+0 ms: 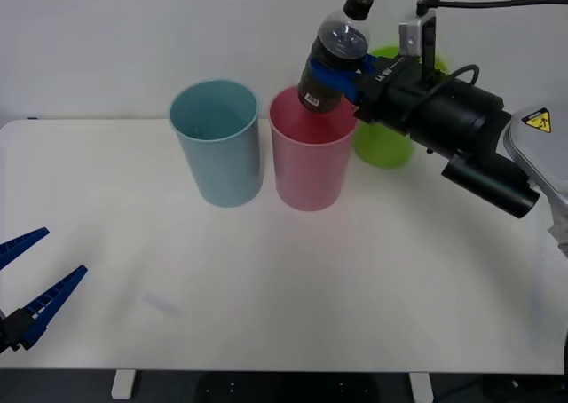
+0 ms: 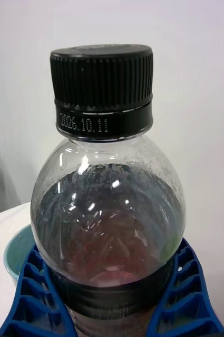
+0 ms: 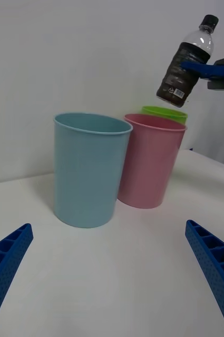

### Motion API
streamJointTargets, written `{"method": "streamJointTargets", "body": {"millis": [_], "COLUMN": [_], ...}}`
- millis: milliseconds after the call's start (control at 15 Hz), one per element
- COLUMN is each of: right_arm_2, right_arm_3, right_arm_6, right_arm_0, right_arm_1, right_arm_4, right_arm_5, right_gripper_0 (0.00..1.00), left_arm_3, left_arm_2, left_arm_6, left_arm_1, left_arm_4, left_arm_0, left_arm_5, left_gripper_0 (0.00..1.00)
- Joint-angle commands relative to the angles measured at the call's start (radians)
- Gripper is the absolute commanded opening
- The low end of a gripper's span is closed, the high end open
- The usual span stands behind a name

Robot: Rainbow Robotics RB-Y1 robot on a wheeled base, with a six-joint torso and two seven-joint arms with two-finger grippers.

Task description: Grasp the object on the table and drop it into the matching bin: aluminum can to the light blue bin, PET bottle to the pink bin.

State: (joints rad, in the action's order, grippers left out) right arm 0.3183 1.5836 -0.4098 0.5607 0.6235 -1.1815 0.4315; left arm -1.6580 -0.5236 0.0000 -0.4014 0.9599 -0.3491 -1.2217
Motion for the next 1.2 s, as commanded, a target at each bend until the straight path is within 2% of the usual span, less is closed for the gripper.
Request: {"method": "streamJointTargets", "body": {"millis": [67, 533, 600, 667, 733, 1200], "right_arm_2": [0.010, 0.016, 0.016, 0.016, 0.016, 0.002], "right_arm_3": [-0.070, -0.093, -0.093, -0.091, -0.091, -0.053], "right_arm_6": [0.002, 0.003, 0.005, 0.009, 0.009, 0.026], "right_arm_0": [0.050, 0.065, 0.065, 0.067, 0.065, 0.033], "right_arm_1": [-0.042, -0.053, -0.053, -0.051, -0.053, -0.050], "right_arm_4": [-0.035, -0.038, -0.038, -0.038, -0.038, -0.038], "right_arm_5": [0.006, 0.007, 0.007, 0.007, 0.007, 0.013], "right_gripper_0": [0.00, 0.02, 0.30, 0.93, 1.00, 1.00], "left_arm_3": [0.000, 0.000, 0.000, 0.000, 0.000, 0.000], "left_arm_2": [0.000, 0.000, 0.000, 0.000, 0.000, 0.000], "left_arm_6": [0.000, 0.000, 0.000, 0.000, 0.000, 0.000], "left_arm_1": [0.000, 0.000, 0.000, 0.000, 0.000, 0.000], "left_arm_4": [0.000, 0.000, 0.000, 0.000, 0.000, 0.000], "left_arm_0": [0.000, 0.000, 0.000, 0.000, 0.000, 0.000], "left_arm_5": [0.000, 0.000, 0.000, 0.000, 0.000, 0.000], "left_gripper_0": [1.00, 1.00, 1.00, 1.00, 1.00, 1.00]}}
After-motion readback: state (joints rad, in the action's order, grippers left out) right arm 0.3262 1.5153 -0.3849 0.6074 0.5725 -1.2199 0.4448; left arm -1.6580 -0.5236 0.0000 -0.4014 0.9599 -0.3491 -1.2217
